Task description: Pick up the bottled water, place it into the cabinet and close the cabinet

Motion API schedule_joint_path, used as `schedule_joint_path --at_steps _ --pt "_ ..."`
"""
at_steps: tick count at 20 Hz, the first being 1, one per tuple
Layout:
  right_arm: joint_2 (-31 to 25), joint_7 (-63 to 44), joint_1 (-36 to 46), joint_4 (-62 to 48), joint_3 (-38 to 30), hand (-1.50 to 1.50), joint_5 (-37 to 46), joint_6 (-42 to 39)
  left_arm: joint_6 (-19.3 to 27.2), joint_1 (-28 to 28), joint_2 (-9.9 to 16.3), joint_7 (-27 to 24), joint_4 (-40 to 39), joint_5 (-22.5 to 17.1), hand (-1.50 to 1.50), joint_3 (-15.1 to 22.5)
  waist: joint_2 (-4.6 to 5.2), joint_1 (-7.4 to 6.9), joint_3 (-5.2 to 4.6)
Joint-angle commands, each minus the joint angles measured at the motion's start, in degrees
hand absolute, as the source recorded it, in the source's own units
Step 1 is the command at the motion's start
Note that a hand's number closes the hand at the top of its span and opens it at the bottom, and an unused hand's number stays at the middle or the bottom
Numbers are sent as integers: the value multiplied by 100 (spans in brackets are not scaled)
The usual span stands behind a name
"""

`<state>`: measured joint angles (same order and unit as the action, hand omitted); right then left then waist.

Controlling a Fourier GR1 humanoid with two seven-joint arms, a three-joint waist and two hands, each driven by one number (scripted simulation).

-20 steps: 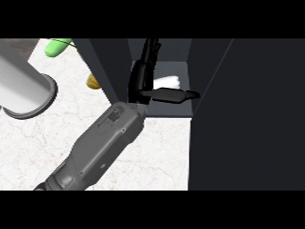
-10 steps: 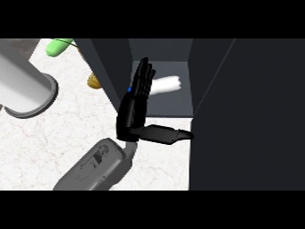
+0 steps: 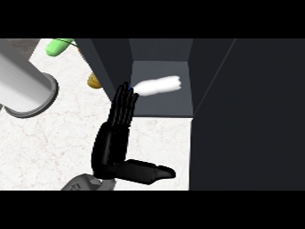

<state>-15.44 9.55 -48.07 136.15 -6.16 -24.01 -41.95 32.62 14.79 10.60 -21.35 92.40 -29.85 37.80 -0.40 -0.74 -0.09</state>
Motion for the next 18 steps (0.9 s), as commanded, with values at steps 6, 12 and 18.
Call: schedule_joint_path --at_steps 6,12,18 --pt "-108 -777 -373 1461 1128 150 628 -25 -121 -1353 702 -258 1154 35 -150 52 -2 8 -13" --pt "39 -944 -156 1599 1958 150 1178 85 -332 -1835 1109 -411 1589 -28 -150 -115 -29 29 -30" --pt "243 -1367 360 1341 2871 150 1735 343 -513 -2325 1326 -666 1853 -207 -150 -405 -39 18 -32"
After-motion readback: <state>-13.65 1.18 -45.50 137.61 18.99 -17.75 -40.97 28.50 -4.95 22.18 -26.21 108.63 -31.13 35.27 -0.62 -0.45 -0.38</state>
